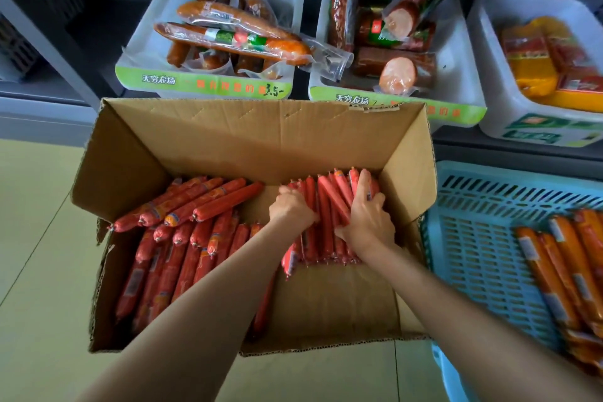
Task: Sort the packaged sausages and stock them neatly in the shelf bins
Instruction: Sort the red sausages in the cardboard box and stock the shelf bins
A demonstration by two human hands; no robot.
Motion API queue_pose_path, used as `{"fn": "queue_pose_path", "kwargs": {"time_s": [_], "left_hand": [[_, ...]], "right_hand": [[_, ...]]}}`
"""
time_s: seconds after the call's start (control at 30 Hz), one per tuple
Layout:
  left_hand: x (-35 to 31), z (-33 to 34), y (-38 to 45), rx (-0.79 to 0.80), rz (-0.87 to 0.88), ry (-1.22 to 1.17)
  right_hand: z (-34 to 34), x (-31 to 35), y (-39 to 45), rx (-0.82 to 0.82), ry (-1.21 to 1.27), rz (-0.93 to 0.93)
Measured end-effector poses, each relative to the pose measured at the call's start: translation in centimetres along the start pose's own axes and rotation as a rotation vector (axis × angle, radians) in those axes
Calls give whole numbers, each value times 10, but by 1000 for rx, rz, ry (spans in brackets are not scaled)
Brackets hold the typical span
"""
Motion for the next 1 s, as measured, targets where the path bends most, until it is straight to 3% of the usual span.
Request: {"fn": "queue_pose_path", "kwargs": {"time_s": [0.27, 0.43, 0.6, 0.73, 0.83, 1.0], "left_hand": [[3, 9, -13, -113, 0, -212], [11, -2, -27, -123, 163, -338], [9, -42, -57, -165, 435, -464], [-9, -114, -96, -251, 722, -520], [-33, -185, -135, -387, 962, -558], [-77, -328, -199, -681, 1326, -681]], "right_hand": [[-3, -3, -2, -14, 57, -35], [-18, -1, -11, -83, 92, -92], [-49, -1, -30, -137, 367, -166], [-107, 10, -57, -330, 535, -368], [-173, 35, -81, -416, 692, -594], [-313, 115, -120, -760, 721, -901]]}}
Point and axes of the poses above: each hand's wrist, its own y-axis towards the middle knuckle, its own z-axis out of the palm, x = y × z, the point moved 2 cm from there along y, towards the middle knuckle, and after that the axes turned 9 degrees about -y, right-handed, at the moved point
